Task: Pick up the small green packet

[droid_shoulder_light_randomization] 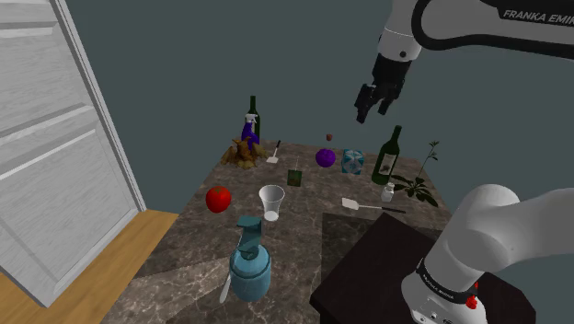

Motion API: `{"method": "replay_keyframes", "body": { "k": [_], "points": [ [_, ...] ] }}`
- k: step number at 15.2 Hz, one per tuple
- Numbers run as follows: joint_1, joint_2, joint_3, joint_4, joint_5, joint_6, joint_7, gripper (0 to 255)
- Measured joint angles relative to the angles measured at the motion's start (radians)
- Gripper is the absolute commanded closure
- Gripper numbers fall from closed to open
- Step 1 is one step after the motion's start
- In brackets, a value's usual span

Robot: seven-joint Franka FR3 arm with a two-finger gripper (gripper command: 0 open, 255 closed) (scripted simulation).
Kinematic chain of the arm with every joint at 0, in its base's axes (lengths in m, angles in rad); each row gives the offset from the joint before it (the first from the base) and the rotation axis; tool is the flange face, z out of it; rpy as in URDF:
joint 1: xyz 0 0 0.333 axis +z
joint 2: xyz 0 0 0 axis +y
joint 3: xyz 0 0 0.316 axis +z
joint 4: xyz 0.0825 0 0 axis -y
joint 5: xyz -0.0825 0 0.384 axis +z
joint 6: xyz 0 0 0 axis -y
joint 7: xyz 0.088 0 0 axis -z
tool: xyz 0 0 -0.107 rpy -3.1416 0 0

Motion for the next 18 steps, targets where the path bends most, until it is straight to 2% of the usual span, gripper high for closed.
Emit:
{"method": "replay_keyframes", "body": {
  "k": [3,9,13,18],
  "points": [
    [0.004,0.020,-0.022,-0.015,-0.008,0.033,-0.035,0],
    [0.024,0.156,-0.125,-0.055,-0.037,0.197,-0.205,0],
    [0.038,0.266,-0.198,-0.067,-0.045,0.310,-0.332,0],
    [0.068,0.443,-0.275,-0.031,-0.022,0.435,-0.490,0]
  ]
}}
